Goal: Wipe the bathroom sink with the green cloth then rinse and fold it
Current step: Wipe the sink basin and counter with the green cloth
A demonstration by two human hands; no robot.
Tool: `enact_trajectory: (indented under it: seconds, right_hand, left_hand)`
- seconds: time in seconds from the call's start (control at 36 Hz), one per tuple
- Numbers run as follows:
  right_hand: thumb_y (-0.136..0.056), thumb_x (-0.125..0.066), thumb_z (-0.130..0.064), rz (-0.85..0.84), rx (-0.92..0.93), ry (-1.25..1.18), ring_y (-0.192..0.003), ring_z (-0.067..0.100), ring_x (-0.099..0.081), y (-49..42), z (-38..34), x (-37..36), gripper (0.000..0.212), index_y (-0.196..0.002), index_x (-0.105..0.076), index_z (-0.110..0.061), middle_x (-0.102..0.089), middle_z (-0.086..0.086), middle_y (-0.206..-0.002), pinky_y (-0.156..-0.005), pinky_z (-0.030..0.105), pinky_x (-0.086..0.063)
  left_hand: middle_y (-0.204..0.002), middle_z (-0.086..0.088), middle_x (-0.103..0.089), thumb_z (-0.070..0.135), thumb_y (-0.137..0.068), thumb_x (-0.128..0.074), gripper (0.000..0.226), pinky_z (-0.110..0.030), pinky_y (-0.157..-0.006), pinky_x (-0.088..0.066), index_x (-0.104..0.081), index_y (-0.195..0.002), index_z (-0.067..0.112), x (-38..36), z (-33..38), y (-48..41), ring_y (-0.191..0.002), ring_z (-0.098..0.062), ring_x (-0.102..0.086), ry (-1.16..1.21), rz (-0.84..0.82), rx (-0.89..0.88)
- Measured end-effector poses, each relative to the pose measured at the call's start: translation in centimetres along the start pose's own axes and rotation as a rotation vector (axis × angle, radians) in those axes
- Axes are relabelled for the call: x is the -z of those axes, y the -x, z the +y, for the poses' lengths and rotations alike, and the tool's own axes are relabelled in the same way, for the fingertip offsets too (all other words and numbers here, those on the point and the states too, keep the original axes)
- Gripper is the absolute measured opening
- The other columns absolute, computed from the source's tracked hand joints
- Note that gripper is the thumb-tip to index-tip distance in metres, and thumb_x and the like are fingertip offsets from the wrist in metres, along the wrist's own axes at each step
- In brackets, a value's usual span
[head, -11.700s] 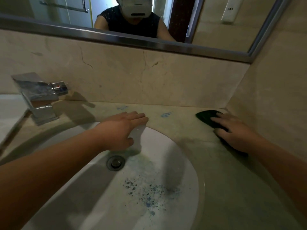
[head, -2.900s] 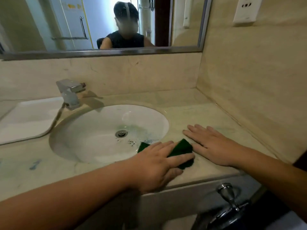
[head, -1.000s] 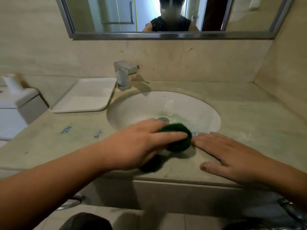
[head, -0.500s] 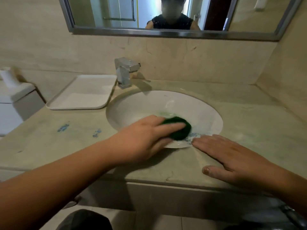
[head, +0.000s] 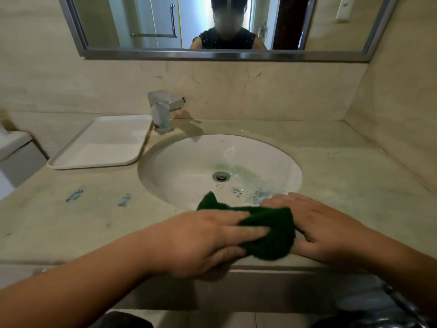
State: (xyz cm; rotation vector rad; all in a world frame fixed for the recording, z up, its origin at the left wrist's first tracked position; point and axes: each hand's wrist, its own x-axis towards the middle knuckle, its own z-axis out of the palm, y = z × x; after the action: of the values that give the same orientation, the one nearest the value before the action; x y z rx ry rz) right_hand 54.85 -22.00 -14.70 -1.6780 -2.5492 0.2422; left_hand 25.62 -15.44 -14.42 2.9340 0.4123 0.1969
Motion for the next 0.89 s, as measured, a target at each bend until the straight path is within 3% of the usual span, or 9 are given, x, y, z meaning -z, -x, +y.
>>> enact_trajectory:
  seconds: [0.08, 0.19, 0.31, 0.39, 0.56, 0.64, 0.72, 0.81, 0.89]
  right_hand:
    - [-0.095, -0.032, -0.08, 0.014, -0.017, -0.005, -0.141, -0.005, -0.034, 0.1, -0.3, 0.4, 0.065, -0.153, -0.028, -0.05, -0.039, -0.027, -0.153, -0.118, 0.032, -0.033]
    - [-0.093, -0.023, -0.081, -0.058, -0.038, 0.068, -0.153, -0.006, -0.009, 0.6, -0.1, 0.1, 0.076, -0.16, -0.009, -0.049, -0.015, -0.024, -0.168, -0.128, 0.03, -0.011]
    - [-0.096, -0.027, -0.075, -0.076, -0.043, 0.091, -0.146, -0.016, 0.008, 0.9, -0.3, 0.5, 0.075, -0.162, -0.007, -0.046, -0.003, -0.026, -0.168, -0.115, 0.007, 0.014]
    - [-0.099, -0.033, -0.067, -0.107, -0.045, 0.102, -0.143, -0.015, 0.007, 0.9, -0.9, 1.1, 0.071, -0.162, -0.008, -0.045, 0.0, -0.03, -0.162, -0.103, -0.002, 0.018]
    - [-0.106, -0.037, -0.047, 0.018, 0.044, 0.081, -0.134, -0.006, -0.037, -1.8, -3.7, 1.6, 0.046, -0.149, -0.048, -0.038, -0.05, -0.018, -0.152, -0.101, -0.007, -0.008]
    - [-0.106, -0.039, -0.044, 0.011, 0.09, 0.087, -0.13, -0.003, -0.044, -3.5, -5.6, 1.7, 0.043, -0.146, -0.053, -0.036, -0.055, -0.017, -0.145, -0.098, -0.006, -0.013]
    - [-0.097, -0.024, -0.067, -0.048, 0.104, 0.091, -0.131, -0.006, -0.041, -4.2, -6.6, 1.6, 0.062, -0.149, -0.046, -0.041, -0.05, -0.021, -0.149, -0.103, 0.001, -0.018]
    - [-0.089, -0.017, -0.081, -0.122, 0.073, 0.086, -0.137, -0.006, -0.036, -4.5, -6.6, 0.5, 0.071, -0.153, -0.024, -0.052, -0.037, -0.025, -0.156, -0.113, 0.014, -0.026]
    - [-0.088, -0.02, -0.085, -0.145, 0.052, 0.024, -0.135, -0.007, -0.038, -4.4, -6.7, -0.3, 0.062, -0.146, -0.008, -0.068, -0.033, -0.029, -0.157, -0.113, 0.021, -0.034]
  left_hand:
    - [-0.169, 0.004, -0.039, 0.041, -0.113, -0.042, 0.051, -0.033, -0.129, -0.025, -0.038, -0.163, 0.035, -0.6, -0.6, -0.5, -0.155, -0.013, -0.033, -0.04, -0.031, -0.002]
    - [-0.149, -0.001, -0.061, 0.035, -0.111, -0.045, 0.049, -0.038, -0.107, -0.049, -0.041, -0.159, 0.038, 0.2, -4.0, -1.5, -0.128, -0.024, -0.061, -0.107, 0.003, 0.342]
    - [-0.141, 0.002, -0.067, 0.033, -0.108, -0.049, 0.048, -0.038, -0.094, -0.056, -0.047, -0.156, 0.039, 1.3, -3.8, 1.9, -0.117, -0.022, -0.068, -0.093, 0.311, 0.488]
    - [-0.14, 0.004, -0.068, 0.033, -0.105, -0.05, 0.051, -0.034, -0.096, -0.053, -0.05, -0.156, 0.036, 3.0, -2.5, 6.1, -0.116, -0.016, -0.066, -0.01, 0.53, 0.534]
    - [-0.131, 0.005, -0.068, 0.026, -0.105, -0.055, 0.04, -0.03, -0.093, -0.05, -0.06, -0.145, 0.032, 5.0, -2.1, 14.0, -0.113, -0.016, -0.065, -0.133, 0.645, 0.616]
    - [-0.129, -0.001, -0.064, 0.018, -0.099, -0.064, 0.039, -0.034, -0.088, -0.048, -0.065, -0.137, 0.027, 4.9, -1.8, 17.3, -0.11, -0.023, -0.063, -0.19, 0.697, 0.712]
    - [-0.133, -0.007, -0.059, 0.016, -0.095, -0.069, 0.039, -0.039, -0.091, -0.05, -0.069, -0.133, 0.023, 4.0, -1.8, 19.9, -0.113, -0.03, -0.061, -0.221, 0.68, 0.794]
    - [-0.143, 0.0, -0.053, 0.039, -0.1, -0.061, 0.042, -0.038, -0.105, -0.049, -0.061, -0.142, 0.035, 2.4, -2.1, 21.6, -0.126, -0.024, -0.056, -0.171, 0.517, 0.743]
    - [-0.158, 0.008, -0.042, 0.06, -0.105, -0.044, 0.054, -0.023, -0.121, -0.026, -0.04, -0.158, 0.047, 0.8, -2.4, 22.1, -0.144, -0.013, -0.041, -0.201, 0.231, 0.537]
